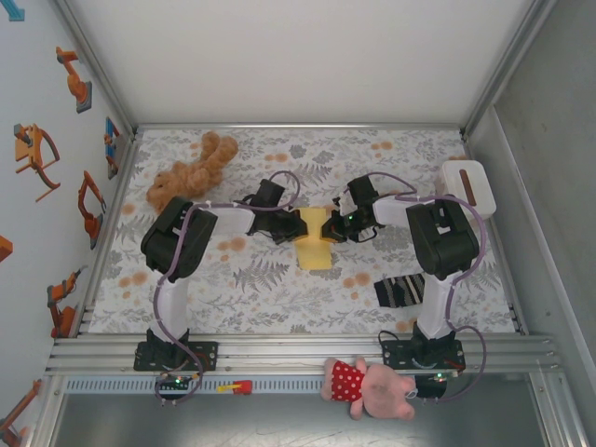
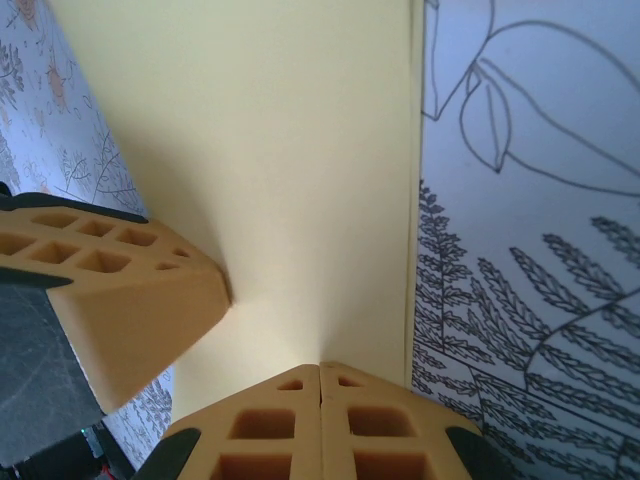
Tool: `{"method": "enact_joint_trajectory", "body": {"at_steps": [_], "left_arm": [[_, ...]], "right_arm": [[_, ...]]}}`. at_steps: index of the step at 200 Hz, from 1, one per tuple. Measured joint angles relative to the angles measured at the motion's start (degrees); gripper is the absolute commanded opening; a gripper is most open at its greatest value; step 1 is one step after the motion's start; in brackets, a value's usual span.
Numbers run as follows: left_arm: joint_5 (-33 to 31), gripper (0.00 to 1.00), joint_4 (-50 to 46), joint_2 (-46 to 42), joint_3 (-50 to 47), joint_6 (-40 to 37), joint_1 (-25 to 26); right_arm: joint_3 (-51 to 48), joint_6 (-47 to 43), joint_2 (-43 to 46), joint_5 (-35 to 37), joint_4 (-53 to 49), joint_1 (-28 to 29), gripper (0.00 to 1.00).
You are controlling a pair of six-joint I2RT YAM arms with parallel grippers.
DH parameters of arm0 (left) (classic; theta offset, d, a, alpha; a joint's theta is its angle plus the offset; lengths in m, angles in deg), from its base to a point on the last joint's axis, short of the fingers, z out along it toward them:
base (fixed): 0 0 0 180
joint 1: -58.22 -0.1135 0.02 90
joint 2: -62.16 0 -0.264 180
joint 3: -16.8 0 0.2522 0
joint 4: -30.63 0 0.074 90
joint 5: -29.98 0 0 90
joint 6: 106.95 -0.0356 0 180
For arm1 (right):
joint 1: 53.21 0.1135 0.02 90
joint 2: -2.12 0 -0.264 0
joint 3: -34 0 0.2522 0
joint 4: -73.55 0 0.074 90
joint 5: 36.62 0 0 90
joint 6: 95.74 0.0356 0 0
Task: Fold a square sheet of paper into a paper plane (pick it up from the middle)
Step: First fold the square sheet of paper in half at the center of the table.
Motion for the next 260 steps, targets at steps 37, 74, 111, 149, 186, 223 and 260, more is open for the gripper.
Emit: {"method": "enact_joint_trajectory", "body": {"at_steps": [37, 74, 111, 149, 186, 223, 260], "left_arm": [[0.72, 0.06, -0.31, -2.03, -2.82, -2.05, -3.63], [-0.74, 0.06, -1.68, -5.16, -5.20, -2.64, -6.38], [-1.03, 0.06, 2.54, -7.39, -4.55, 0.00, -2.05], [-0.31, 0.06, 6.05, -3.13, 0.96, 1.55, 2.19], [-0.61, 0.06, 5.90, 1.18, 1.88, 1.77, 1.16], [-0.31, 0.06, 5.49, 2.03, 1.20, 1.75, -1.46], [1.20, 0.06, 5.40, 1.64, 0.26, 1.44, -4.20]], "right_arm": [[0.00, 0.00, 0.00, 0.00, 0.00, 0.00, 0.00], [-0.24, 0.00, 0.02, 0.00, 0.17, -0.02, 0.00], [-0.37, 0.00, 0.04, -0.02, 0.35, -0.02, 0.00], [-0.39, 0.00, 0.04, -0.02, 0.35, -0.02, 0.00], [-0.50, 0.00, 0.04, 0.00, 0.39, -0.02, 0.00], [-0.50, 0.00, 0.04, -0.02, 0.35, -0.09, 0.00], [-0.48, 0.00, -0.07, -0.02, 0.13, -0.11, 0.00]]}}
